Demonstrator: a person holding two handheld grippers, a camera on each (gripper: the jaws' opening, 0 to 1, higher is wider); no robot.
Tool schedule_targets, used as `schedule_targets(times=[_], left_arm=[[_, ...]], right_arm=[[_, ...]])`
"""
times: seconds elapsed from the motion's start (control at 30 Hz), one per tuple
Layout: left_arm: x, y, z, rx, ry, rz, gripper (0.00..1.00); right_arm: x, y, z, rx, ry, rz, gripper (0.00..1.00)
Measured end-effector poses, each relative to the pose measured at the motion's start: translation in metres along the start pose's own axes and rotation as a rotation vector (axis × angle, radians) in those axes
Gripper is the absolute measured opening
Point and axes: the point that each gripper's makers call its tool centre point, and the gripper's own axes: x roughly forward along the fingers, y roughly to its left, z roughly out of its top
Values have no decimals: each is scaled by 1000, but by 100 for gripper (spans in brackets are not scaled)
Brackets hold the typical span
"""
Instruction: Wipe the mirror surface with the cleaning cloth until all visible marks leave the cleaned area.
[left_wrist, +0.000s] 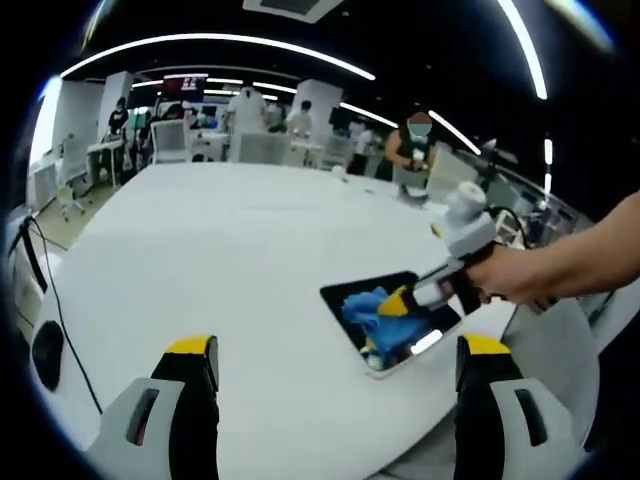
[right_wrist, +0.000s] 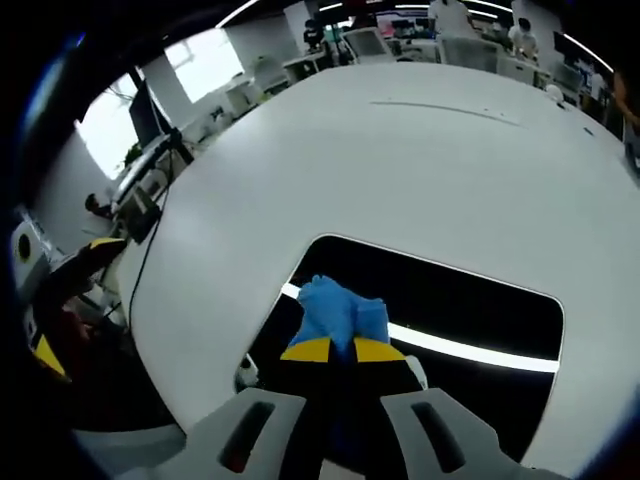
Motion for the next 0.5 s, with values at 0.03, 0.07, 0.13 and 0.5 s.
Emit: schedule_targets(times=[0.03, 0.07, 0.13, 0.5], left_arm=[[0, 0, 0, 2, 0, 0, 99], [0, -1, 0, 2, 0, -1, 99], [1, 0, 0, 2, 2, -3, 99], [1, 0, 0, -3, -1, 2, 99]], right_arm=[[0, -1, 0, 1, 1, 0, 0], [-1, -2, -1, 0, 2, -2, 0], [-2, -3, -1, -3, 3, -5, 0], [-8, -20, -6, -17, 13, -16, 0]])
